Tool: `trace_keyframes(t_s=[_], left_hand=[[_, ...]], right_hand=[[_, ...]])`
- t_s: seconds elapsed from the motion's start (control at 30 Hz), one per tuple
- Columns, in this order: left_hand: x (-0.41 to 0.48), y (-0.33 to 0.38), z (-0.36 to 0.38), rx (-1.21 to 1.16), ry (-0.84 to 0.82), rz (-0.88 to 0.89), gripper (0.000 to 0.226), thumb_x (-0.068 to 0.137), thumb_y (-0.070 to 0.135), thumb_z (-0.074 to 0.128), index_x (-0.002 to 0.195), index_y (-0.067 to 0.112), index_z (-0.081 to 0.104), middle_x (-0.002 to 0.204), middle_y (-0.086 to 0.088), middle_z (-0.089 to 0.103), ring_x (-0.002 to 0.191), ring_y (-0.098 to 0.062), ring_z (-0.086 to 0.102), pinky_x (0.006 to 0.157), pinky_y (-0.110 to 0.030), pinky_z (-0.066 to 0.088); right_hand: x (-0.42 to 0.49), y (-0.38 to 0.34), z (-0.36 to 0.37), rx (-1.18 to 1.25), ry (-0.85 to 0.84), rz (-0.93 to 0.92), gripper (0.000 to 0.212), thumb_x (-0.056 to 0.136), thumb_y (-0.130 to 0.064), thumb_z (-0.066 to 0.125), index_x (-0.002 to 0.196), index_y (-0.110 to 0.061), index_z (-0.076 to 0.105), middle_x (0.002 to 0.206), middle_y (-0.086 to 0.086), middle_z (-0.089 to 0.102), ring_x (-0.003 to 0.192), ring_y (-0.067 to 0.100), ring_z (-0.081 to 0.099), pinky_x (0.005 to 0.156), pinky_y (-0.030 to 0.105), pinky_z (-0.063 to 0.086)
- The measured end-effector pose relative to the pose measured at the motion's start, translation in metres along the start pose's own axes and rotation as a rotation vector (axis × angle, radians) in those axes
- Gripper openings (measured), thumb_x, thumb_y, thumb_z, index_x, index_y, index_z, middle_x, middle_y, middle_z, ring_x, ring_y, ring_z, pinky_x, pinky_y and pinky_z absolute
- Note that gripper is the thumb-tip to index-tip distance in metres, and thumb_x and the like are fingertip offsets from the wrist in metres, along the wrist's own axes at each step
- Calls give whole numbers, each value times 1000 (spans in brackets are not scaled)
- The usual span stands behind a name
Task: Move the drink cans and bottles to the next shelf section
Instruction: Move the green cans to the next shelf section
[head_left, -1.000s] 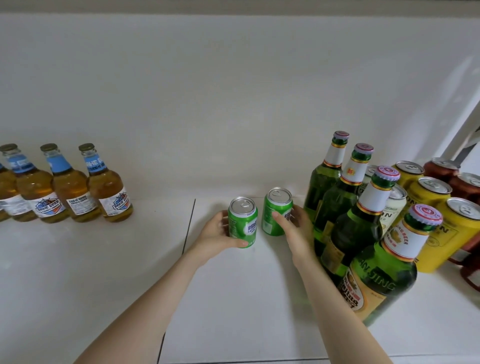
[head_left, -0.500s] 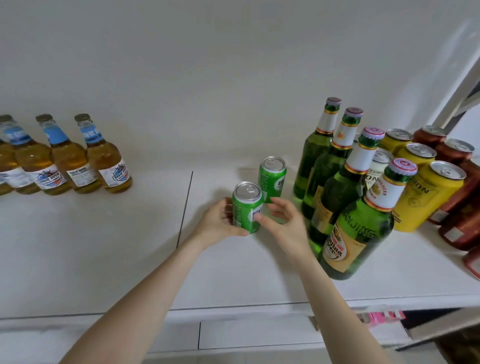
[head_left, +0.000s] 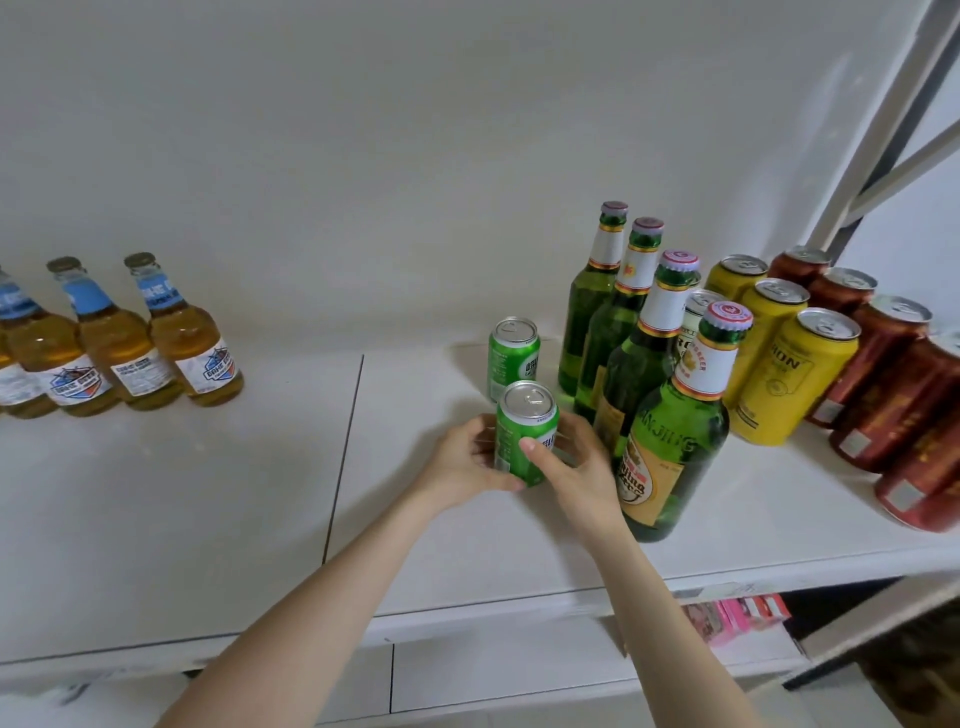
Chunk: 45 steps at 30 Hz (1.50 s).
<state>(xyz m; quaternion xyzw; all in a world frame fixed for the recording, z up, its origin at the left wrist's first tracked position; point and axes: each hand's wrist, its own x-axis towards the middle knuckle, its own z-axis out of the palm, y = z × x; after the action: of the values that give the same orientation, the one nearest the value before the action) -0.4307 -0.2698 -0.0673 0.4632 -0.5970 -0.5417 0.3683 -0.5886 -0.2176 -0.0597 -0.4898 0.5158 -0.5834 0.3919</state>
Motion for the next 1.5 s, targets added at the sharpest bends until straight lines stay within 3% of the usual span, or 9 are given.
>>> trace_keyframes(t_s=[0.13, 0.27, 0.33, 0.47, 0.7, 1.2, 1.33, 1.5], left_hand=[[11, 5, 2, -17, -12, 2, 66, 55, -13, 86, 109, 16, 61, 109, -9, 73, 95, -17, 72, 82, -31, 59], [21, 8, 1, -29, -8, -9, 60, 61, -20, 82, 106, 13, 60, 98, -1, 73, 83, -7, 72, 71, -19, 56], [26, 9, -1, -37, 7, -13, 59, 61, -20, 82, 105, 11, 60, 96, -3, 73, 81, -7, 72, 71, -19, 56], [36, 8, -4, -40, 18, -13, 59, 60, -20, 82, 107, 7, 59, 97, -5, 72, 81, -9, 71, 73, -21, 56], [50, 5, -6, -16, 38, -3, 56, 59, -21, 82, 98, 12, 60, 91, 0, 72, 75, -2, 71, 69, -17, 54], [54, 5, -9, 48, 47, -18, 57, 59, -20, 83, 103, 7, 60, 90, 0, 72, 74, -2, 71, 67, -16, 54], [51, 5, -13, 79, 36, -13, 60, 59, -17, 84, 111, 5, 63, 97, -5, 73, 81, -3, 71, 74, -15, 54], [37, 10, -23, 151, 84, -37, 74, 60, -8, 89, 127, 4, 60, 112, -12, 67, 102, -16, 63, 98, -23, 48]], right_hand=[[10, 2, 1, 7, 27, -4, 41, 85, -15, 76, 122, -21, 59, 117, -7, 68, 103, -5, 63, 86, 17, 50], [20, 2, 7, 6, 62, -23, 44, 78, -33, 76, 119, -33, 60, 118, -13, 68, 109, -2, 62, 91, 22, 50], [24, 2, 10, 7, 79, -27, 42, 76, -35, 75, 116, -38, 60, 113, -22, 69, 108, -5, 62, 88, 16, 49], [31, 1, 15, 8, 88, -42, 35, 82, -23, 75, 109, -41, 59, 104, -37, 66, 99, -14, 60, 77, 3, 44], [47, 5, 19, 71, 79, -2, 41, 88, -11, 72, 121, -28, 55, 110, -20, 64, 95, -20, 59, 71, 3, 46], [53, 8, 17, 58, 55, 20, 42, 88, -9, 71, 126, -22, 57, 117, -13, 66, 102, -12, 60, 77, 6, 47], [53, 7, 17, 60, 58, 35, 39, 89, -11, 71, 124, -23, 57, 116, -15, 66, 102, -14, 60, 78, 7, 48], [45, 9, 19, 69, 101, 78, 39, 91, -20, 70, 127, -18, 59, 125, -4, 66, 116, 5, 60, 90, 21, 48]])
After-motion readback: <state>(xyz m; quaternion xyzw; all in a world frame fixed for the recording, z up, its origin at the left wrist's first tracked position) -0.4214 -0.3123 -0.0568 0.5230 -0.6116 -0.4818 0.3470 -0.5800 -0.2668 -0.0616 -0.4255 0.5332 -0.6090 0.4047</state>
